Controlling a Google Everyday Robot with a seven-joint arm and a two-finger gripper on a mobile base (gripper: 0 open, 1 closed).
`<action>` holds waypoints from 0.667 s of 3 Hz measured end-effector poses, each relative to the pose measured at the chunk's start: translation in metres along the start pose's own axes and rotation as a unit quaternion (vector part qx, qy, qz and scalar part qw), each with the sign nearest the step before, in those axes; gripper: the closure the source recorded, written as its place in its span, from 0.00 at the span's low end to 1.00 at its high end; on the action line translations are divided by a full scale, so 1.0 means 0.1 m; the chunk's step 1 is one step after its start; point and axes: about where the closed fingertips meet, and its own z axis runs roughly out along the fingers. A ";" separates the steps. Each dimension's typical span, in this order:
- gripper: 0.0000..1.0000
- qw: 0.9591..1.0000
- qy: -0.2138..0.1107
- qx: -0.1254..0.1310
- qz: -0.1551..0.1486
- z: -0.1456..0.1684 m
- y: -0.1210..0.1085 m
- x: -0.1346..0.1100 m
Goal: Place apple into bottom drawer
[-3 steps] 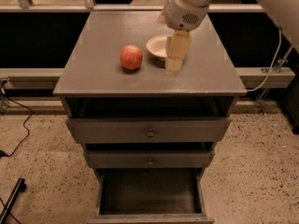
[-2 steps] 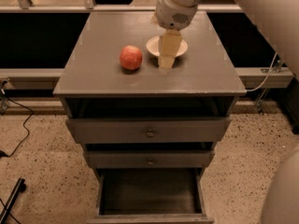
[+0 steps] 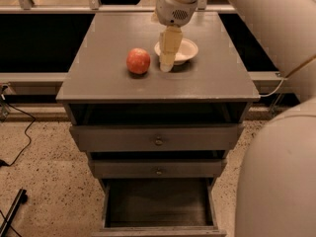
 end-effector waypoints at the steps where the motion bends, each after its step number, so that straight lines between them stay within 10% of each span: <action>1: 0.00 1.000 -0.009 -0.001 -0.013 0.10 -0.14 -0.11; 2: 0.00 1.000 -0.009 -0.008 -0.025 0.25 -0.21 -0.20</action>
Offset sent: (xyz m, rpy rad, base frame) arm 0.0292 0.0393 -0.0185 -0.0172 0.0202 0.0829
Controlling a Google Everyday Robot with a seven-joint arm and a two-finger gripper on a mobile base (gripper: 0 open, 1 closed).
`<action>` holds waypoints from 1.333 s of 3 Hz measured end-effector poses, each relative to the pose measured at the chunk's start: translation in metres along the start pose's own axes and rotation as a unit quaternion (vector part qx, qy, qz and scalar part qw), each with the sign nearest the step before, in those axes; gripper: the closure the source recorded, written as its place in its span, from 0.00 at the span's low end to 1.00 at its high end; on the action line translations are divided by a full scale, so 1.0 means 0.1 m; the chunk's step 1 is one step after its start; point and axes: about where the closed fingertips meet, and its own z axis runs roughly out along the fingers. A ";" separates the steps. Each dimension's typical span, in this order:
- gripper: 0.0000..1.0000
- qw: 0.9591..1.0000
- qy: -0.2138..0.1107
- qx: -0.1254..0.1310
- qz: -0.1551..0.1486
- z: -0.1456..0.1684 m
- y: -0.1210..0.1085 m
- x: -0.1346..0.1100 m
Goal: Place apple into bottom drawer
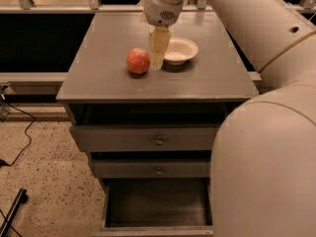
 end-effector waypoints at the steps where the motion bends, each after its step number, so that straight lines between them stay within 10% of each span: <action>1: 0.00 1.000 -0.001 -0.012 -0.004 0.18 -0.01 0.02; 4: 0.00 0.999 -0.012 -0.042 -0.014 0.51 -0.05 -0.06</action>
Offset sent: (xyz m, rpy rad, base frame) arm 0.0087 0.0099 -0.0389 -0.0161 0.0693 0.0463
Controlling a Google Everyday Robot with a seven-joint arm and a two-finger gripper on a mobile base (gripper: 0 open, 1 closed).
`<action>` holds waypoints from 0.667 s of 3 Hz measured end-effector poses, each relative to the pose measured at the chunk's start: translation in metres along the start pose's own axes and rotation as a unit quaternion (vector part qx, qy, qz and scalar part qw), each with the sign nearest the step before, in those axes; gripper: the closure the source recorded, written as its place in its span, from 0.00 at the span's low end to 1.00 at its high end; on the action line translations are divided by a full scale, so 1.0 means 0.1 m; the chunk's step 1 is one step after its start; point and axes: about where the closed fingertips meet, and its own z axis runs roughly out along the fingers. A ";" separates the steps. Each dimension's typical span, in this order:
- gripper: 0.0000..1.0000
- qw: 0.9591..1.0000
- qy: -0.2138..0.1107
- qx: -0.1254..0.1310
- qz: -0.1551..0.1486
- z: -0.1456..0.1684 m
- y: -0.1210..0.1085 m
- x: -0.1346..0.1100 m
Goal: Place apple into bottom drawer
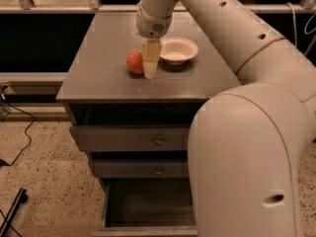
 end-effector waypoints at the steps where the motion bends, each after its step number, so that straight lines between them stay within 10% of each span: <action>1: 0.00 1.000 0.001 -0.007 -0.003 0.07 -0.06 -0.02; 2: 0.00 1.000 0.011 -0.012 -0.003 0.14 -0.16 0.05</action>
Offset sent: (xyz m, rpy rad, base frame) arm 0.0353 -0.0116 -0.0057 -0.0796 0.0421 0.0042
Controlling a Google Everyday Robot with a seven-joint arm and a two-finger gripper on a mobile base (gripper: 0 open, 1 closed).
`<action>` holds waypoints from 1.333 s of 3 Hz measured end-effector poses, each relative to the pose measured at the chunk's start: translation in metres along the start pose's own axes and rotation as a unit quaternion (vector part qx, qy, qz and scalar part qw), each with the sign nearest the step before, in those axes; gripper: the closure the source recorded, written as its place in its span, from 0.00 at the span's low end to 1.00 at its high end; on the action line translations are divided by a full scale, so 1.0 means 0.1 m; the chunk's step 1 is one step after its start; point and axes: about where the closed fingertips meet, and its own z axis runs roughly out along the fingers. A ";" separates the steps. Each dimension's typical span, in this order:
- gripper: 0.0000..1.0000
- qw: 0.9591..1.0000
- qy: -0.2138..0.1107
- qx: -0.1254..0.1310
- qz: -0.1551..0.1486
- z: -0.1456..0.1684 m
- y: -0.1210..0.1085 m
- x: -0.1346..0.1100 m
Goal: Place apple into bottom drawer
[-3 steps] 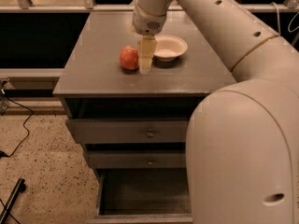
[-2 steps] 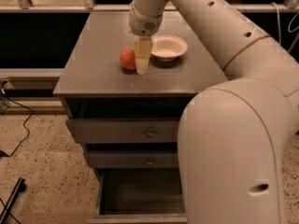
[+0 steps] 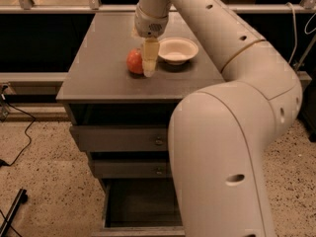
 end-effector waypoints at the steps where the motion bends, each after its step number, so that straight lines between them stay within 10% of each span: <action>1: 0.00 1.000 -0.012 -0.005 0.011 0.06 -0.07 0.11; 3: 0.27 0.999 -0.040 -0.007 0.001 0.05 -0.10 0.06; 4: 0.22 0.999 -0.047 -0.013 -0.018 0.04 -0.06 -0.07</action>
Offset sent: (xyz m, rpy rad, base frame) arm 0.0177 -0.0308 -0.0060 0.0325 0.1016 -0.0206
